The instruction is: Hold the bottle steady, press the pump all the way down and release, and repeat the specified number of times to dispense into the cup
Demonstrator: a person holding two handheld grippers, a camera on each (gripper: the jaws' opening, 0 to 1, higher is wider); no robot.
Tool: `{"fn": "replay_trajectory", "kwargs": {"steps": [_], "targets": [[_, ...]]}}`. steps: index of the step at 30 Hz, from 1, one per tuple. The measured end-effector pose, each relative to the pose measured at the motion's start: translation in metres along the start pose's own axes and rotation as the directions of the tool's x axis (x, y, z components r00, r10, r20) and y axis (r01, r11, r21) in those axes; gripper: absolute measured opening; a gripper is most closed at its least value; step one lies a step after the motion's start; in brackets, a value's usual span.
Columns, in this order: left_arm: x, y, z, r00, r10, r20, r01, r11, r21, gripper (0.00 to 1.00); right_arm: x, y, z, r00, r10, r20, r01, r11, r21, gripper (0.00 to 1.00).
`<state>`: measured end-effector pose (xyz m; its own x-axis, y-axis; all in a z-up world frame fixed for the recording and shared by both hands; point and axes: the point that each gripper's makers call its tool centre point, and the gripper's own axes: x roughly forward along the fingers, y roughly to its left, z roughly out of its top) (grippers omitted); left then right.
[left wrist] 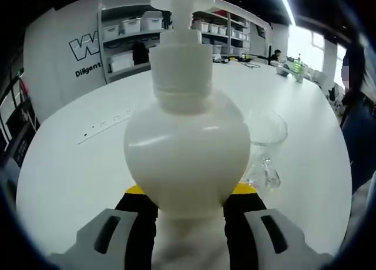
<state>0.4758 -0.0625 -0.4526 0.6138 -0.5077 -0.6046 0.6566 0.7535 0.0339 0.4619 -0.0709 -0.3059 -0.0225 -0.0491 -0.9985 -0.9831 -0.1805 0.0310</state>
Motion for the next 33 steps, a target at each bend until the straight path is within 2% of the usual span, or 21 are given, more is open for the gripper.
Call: {"fn": "replay_trajectory", "kwargs": {"steps": [24, 31, 32, 33], "targets": [[0.001, 0.0, -0.001, 1.0, 0.002, -0.003, -0.002, 1.0, -0.002, 0.42, 0.004, -0.005, 0.003, 1.0, 0.01, -0.013, -0.009, 0.999, 0.046, 0.0], [0.002, 0.0, -0.002, 1.0, 0.001, -0.001, -0.001, 1.0, -0.002, 0.42, 0.006, 0.001, 0.0, 1.0, 0.018, 0.0, -0.018, 0.998, 0.052, 0.0], [0.002, 0.0, -0.002, 1.0, -0.001, 0.0, 0.001, 1.0, -0.005, 0.42, 0.011, 0.002, 0.0, 1.0, 0.03, 0.006, -0.031, 0.998, 0.061, 0.0], [0.002, 0.0, -0.002, 1.0, 0.0, -0.002, 0.0, 1.0, -0.002, 0.42, 0.008, 0.003, 0.005, 0.999, 0.032, 0.037, -0.036, 0.994, 0.102, 0.0]]}}
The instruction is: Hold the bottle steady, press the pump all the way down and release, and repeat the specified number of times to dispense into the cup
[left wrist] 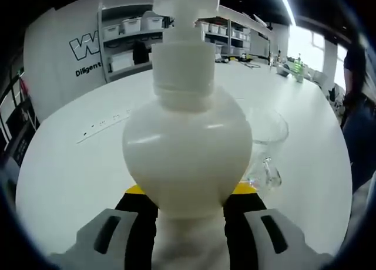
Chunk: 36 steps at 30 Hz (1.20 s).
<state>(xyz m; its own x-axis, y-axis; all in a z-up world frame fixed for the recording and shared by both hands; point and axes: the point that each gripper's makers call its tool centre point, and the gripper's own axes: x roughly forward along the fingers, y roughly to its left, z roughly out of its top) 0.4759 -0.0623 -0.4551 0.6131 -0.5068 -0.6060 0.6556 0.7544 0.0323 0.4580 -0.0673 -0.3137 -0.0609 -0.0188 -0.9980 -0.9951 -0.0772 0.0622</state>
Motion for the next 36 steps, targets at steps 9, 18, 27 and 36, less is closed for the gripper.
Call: {"fn": "replay_trajectory", "kwargs": {"steps": [9, 18, 27, 36], "targets": [[0.0, 0.0, 0.0, 1.0, 0.0, -0.004, 0.0, 1.0, -0.002, 0.42, 0.0, -0.007, 0.0, 0.998, -0.054, -0.04, 0.048, 0.991, -0.122, 0.0], [0.0, 0.0, 0.0, 1.0, -0.003, -0.004, 0.003, 1.0, -0.006, 0.42, -0.008, -0.003, -0.004, 0.998, -0.065, -0.022, 0.062, 0.993, -0.099, 0.0], [0.0, 0.0, 0.0, 1.0, -0.003, -0.006, 0.003, 1.0, -0.006, 0.42, -0.01, 0.001, -0.006, 0.998, -0.056, -0.003, 0.056, 0.996, -0.074, 0.0], [0.001, 0.0, -0.001, 1.0, -0.007, -0.009, 0.007, 1.0, -0.003, 0.42, -0.01, -0.001, -0.006, 0.998, -0.057, -0.013, 0.056, 0.995, -0.085, 0.0]]}}
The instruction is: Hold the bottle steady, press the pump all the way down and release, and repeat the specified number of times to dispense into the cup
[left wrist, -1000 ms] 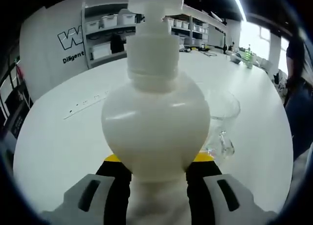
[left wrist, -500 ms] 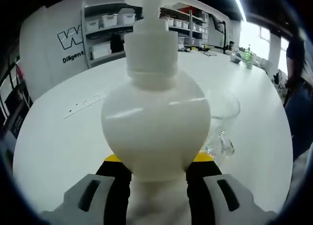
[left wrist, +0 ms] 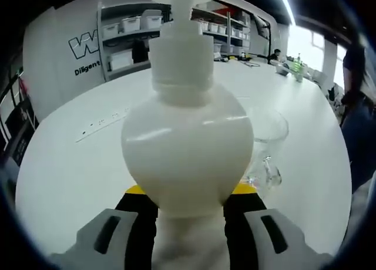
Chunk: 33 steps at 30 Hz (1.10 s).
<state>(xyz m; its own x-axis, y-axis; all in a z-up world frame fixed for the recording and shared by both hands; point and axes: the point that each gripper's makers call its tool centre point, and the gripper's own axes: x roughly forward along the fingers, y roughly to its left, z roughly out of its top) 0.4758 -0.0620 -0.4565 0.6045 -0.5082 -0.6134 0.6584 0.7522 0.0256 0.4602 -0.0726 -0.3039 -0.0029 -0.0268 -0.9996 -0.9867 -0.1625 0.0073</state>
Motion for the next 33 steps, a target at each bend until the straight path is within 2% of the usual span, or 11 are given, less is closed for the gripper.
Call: {"fn": "replay_trajectory", "kwargs": {"steps": [8, 33], "targets": [[0.0003, 0.0, -0.0001, 1.0, 0.0, -0.002, 0.0, 1.0, -0.001, 0.42, 0.0002, -0.0059, 0.0025, 1.0, 0.004, -0.002, -0.004, 1.0, 0.0, 0.0], [0.0011, 0.0, -0.0018, 1.0, -0.002, -0.009, 0.002, 1.0, 0.0, 0.42, 0.0017, -0.0035, 0.0023, 1.0, 0.009, -0.021, -0.009, 1.0, -0.01, 0.0]]}}
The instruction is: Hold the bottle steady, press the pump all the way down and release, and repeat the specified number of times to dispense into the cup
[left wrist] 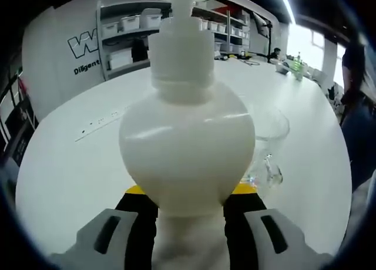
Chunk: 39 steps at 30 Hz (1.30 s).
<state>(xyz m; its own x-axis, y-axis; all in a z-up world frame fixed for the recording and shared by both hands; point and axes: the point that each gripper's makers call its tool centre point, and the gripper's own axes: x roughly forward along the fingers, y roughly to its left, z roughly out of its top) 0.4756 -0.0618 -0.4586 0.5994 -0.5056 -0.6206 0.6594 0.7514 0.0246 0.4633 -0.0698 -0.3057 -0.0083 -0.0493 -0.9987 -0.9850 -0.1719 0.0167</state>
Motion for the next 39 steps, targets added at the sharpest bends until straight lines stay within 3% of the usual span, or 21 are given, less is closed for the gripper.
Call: {"fn": "replay_trajectory", "kwargs": {"steps": [19, 27, 31, 32, 34, 35, 39], "targets": [[0.001, 0.0, -0.002, 1.0, -0.001, -0.005, 0.001, 1.0, 0.002, 0.42, 0.002, 0.005, -0.001, 1.0, 0.025, -0.001, -0.025, 0.999, 0.03, 0.0], [0.002, 0.0, -0.002, 1.0, 0.0, -0.006, 0.0, 1.0, -0.001, 0.42, 0.007, 0.006, 0.0, 0.999, 0.024, -0.027, -0.023, 1.0, 0.008, 0.0], [0.002, 0.0, -0.003, 1.0, 0.001, -0.003, -0.001, 1.0, 0.001, 0.42, 0.01, -0.001, -0.001, 0.999, 0.025, -0.024, -0.024, 0.999, 0.044, 0.0], [0.003, 0.0, -0.002, 1.0, 0.0, -0.002, 0.0, 1.0, -0.001, 0.42, 0.008, 0.001, -0.004, 0.998, 0.024, -0.052, -0.023, 1.0, 0.021, 0.0], [0.002, 0.0, -0.003, 1.0, 0.002, 0.0, -0.002, 1.0, -0.002, 0.42, 0.009, 0.001, 0.001, 0.999, 0.026, -0.034, -0.024, 0.999, 0.048, 0.0], [0.002, -0.001, -0.003, 1.0, 0.002, 0.001, -0.002, 1.0, -0.003, 0.42, 0.009, 0.0, 0.0, 0.999, 0.016, -0.045, -0.016, 1.0, 0.013, 0.0], [0.002, 0.0, -0.003, 1.0, 0.002, 0.001, -0.002, 1.0, -0.003, 0.42, 0.009, -0.001, 0.0, 1.0, -0.002, 0.011, 0.001, 0.998, 0.062, 0.0]]}}
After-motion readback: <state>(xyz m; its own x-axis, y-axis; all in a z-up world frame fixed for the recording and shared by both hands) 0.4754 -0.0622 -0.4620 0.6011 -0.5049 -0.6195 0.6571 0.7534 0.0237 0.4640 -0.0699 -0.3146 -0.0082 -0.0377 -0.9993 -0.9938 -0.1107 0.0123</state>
